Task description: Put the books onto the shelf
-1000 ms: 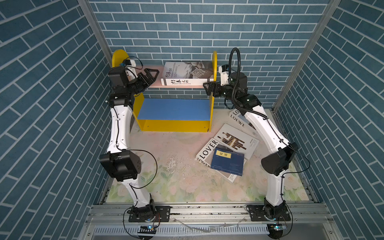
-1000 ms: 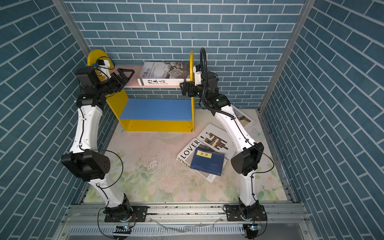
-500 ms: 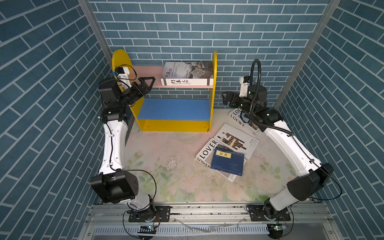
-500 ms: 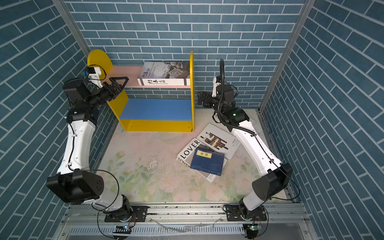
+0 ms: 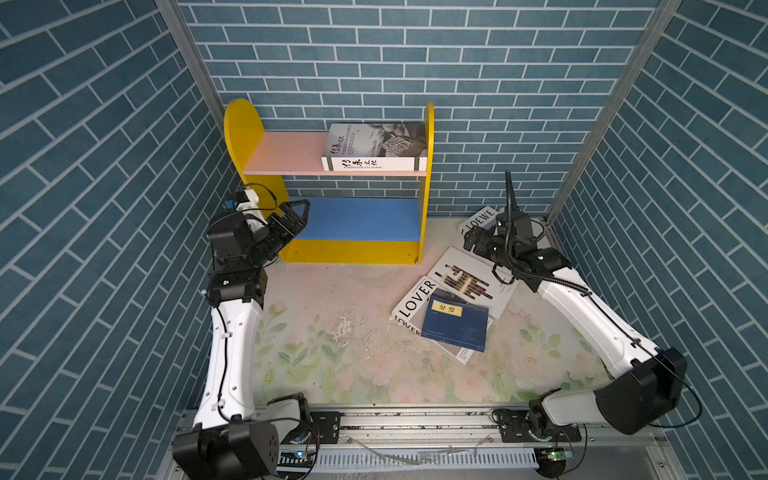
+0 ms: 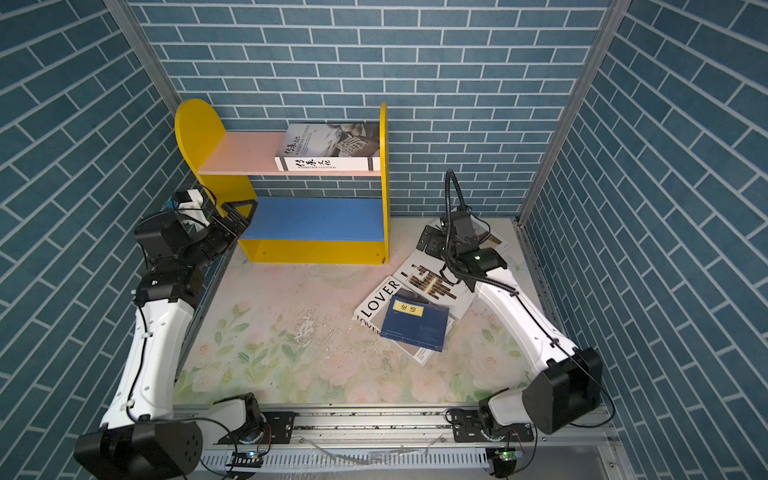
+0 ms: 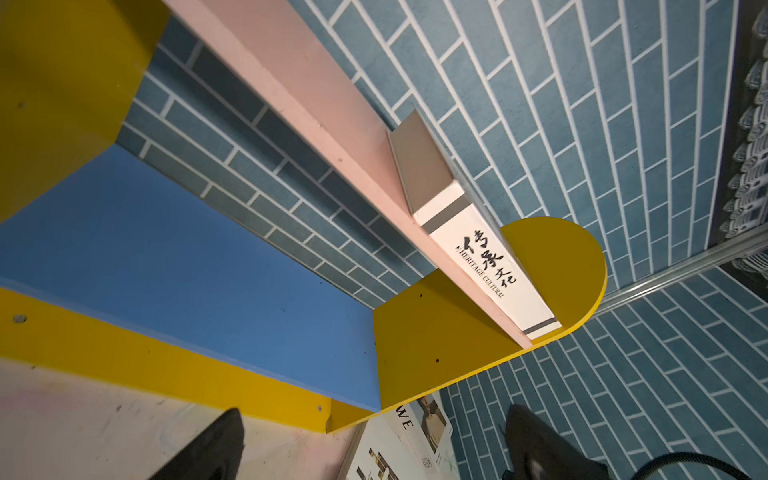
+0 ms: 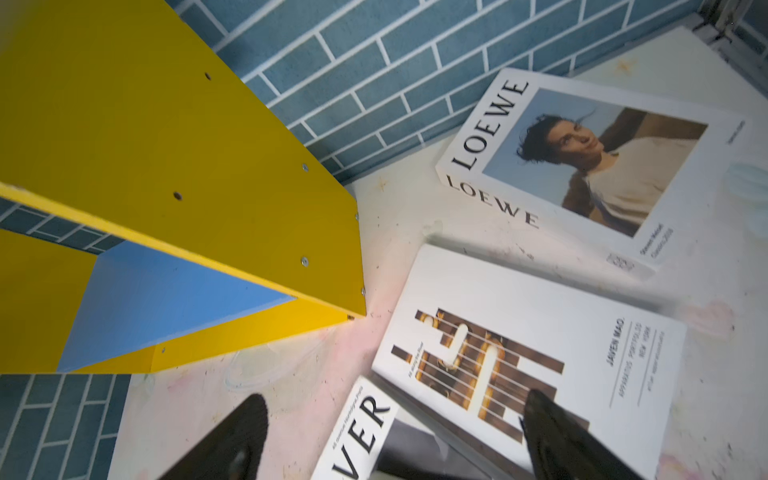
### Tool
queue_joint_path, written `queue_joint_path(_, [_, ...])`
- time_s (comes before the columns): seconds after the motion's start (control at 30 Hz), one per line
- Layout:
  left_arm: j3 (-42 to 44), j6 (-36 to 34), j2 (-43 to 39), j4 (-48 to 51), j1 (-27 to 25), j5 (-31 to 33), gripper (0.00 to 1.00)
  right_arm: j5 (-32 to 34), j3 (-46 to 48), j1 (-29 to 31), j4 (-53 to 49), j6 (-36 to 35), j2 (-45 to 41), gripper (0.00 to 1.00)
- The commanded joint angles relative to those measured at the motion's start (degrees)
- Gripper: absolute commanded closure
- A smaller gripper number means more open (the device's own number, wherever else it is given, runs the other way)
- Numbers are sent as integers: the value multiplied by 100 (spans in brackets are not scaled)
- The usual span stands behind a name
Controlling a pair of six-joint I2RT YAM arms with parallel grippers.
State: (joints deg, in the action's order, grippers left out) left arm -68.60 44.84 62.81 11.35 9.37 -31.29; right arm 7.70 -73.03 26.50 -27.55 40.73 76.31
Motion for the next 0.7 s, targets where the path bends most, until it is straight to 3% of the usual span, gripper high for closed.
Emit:
queue_joint_path(0.0, [437, -7, -589, 1143, -507, 791, 0, -262, 600, -18, -420, 295, -788, 4])
queue_joint_path(0.1, [1038, 265, -1202, 1694, -1241, 1417, 0, -289, 1252, -17, -807, 368, -1522, 4])
queue_joint_path(0.2, [1791, 843, -1756, 1821, -2099, 1731, 0, -718, 1828, -13, -1108, 403, -2180, 6])
queue_joint_path(0.37, [2831, 1785, -2113, 1756, -4065, 2686, 0, -1234, 2785, -13, -1219, 512, -2972, 6])
queue_joint_path(0.47, [3260, 2391, -1736, 1202, -5076, 3139, 0, -1635, 3069, -10, -1190, 383, -3002, 6])
queue_joint_path(0.67, [3165, 2704, 189, -278, -6057, 2927, 0, -1978, 3336, -16, -681, -5, -2461, 6])
